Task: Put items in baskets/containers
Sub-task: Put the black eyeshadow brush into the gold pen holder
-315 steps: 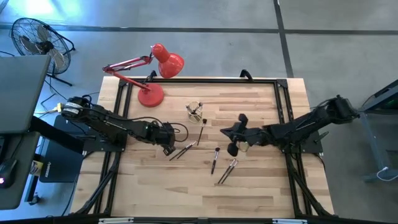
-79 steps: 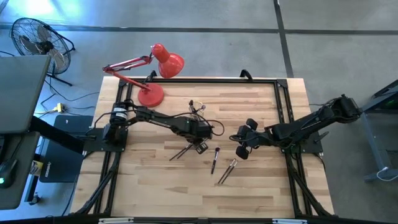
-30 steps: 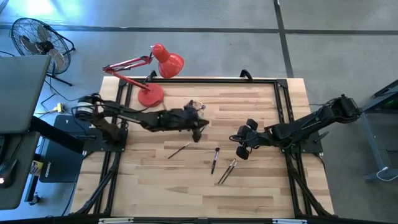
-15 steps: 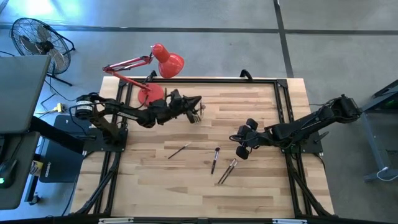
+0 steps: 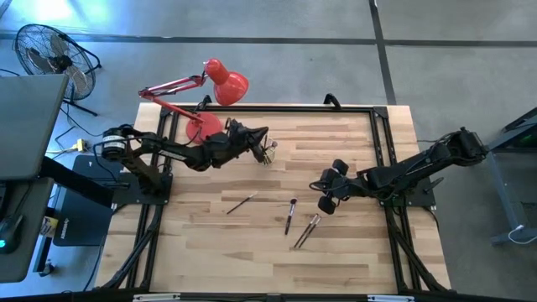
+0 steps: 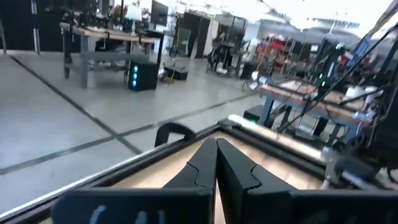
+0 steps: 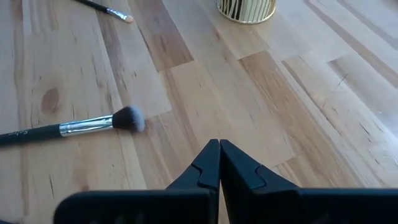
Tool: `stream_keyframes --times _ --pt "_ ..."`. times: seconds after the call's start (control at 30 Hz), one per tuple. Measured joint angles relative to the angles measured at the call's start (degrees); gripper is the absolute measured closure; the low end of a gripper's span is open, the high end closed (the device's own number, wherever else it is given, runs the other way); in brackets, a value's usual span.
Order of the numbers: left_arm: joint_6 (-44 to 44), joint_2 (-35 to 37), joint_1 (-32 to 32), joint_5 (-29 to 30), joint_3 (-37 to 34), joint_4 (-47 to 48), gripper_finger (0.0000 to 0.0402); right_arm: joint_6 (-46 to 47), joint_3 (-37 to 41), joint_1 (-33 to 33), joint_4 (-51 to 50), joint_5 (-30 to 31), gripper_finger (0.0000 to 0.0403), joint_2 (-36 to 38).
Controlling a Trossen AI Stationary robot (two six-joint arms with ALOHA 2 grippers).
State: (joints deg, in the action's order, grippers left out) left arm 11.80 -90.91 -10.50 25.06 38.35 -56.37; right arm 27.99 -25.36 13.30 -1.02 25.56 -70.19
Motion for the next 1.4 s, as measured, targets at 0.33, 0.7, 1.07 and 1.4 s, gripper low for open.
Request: stream_keyframes --times 0.33,0.7,1.07,1.4 --pt "10.9 -3.1 0.0 0.4 0.1 6.9 0.0401 0.0 0.0 0.0 0.0 0.0 0.0397 0.0" --pt "8.8 -5.0 0.0 -2.9 0.0 7.3 0.0334 0.0 0.0 0.0 0.0 0.0 0.0399 0.0" --pt "-0.7 -5.0 1.5 -6.5 4.2 6.9 0.0267 0.0 0.0 0.0 0.0 0.0 0.0397 0.0" --pt "-13.0 -5.0 9.9 3.9 15.0 24.6 0.0267 0.0 0.0 0.0 -0.9 -0.2 0.0401 0.0"
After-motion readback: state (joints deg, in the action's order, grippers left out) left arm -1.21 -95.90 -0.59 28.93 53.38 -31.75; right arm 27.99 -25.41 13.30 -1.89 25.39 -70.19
